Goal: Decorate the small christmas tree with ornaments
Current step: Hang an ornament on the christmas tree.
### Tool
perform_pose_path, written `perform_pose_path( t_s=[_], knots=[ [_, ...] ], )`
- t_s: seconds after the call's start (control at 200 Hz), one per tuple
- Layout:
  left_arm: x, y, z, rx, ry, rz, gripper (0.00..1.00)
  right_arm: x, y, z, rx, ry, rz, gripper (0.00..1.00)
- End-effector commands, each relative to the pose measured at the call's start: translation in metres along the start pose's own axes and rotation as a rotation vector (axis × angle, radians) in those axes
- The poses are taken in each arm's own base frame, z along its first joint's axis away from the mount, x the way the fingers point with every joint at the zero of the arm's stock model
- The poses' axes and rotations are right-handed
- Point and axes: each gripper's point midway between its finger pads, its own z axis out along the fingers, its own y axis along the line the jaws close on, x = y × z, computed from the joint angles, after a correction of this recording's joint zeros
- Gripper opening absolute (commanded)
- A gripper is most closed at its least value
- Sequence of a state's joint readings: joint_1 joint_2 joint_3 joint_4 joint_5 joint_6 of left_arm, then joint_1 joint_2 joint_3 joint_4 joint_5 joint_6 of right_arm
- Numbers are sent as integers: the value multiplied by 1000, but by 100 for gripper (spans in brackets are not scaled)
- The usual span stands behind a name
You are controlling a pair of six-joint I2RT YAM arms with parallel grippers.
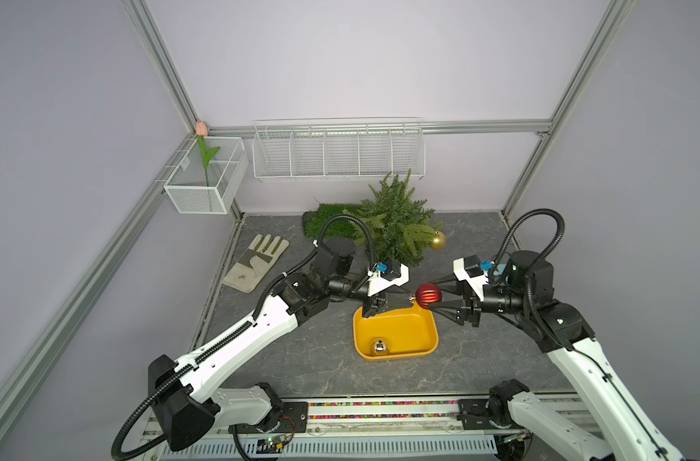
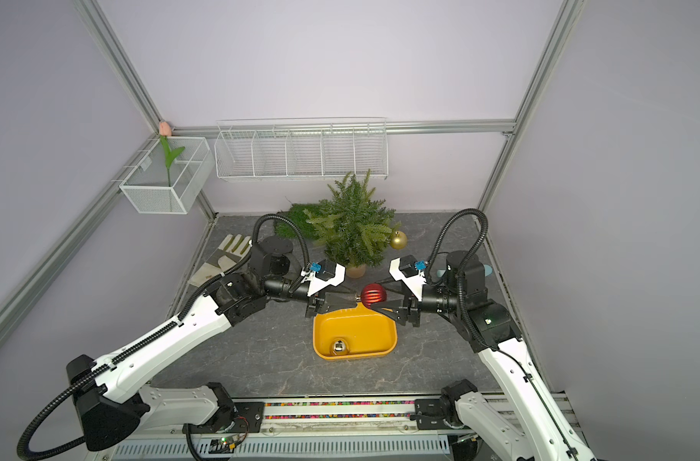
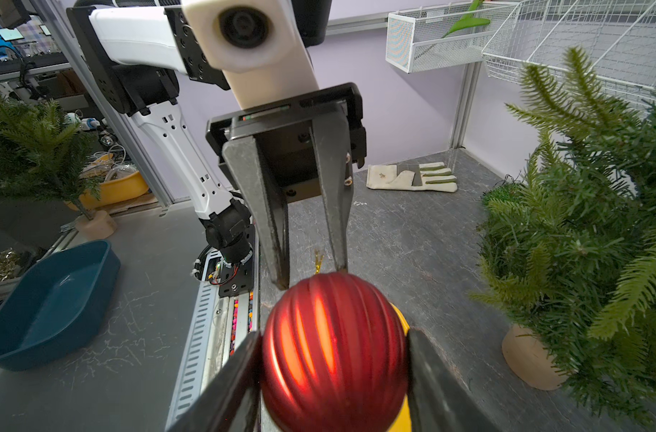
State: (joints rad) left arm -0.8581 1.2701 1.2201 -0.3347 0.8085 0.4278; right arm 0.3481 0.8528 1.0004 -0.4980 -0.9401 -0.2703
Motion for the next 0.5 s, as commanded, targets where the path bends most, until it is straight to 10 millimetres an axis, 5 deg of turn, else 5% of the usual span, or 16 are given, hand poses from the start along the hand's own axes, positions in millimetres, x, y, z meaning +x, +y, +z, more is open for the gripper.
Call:
perform_pose_path(
  t_s=[0.0, 0.495],
  knots=[
    [-12, 3, -3, -5, -8, 24, 33, 8, 1, 1, -12, 10, -5, 46],
    [-6, 9, 3, 1, 32, -8, 33, 8, 2, 0, -1, 14, -13, 46]
  ],
)
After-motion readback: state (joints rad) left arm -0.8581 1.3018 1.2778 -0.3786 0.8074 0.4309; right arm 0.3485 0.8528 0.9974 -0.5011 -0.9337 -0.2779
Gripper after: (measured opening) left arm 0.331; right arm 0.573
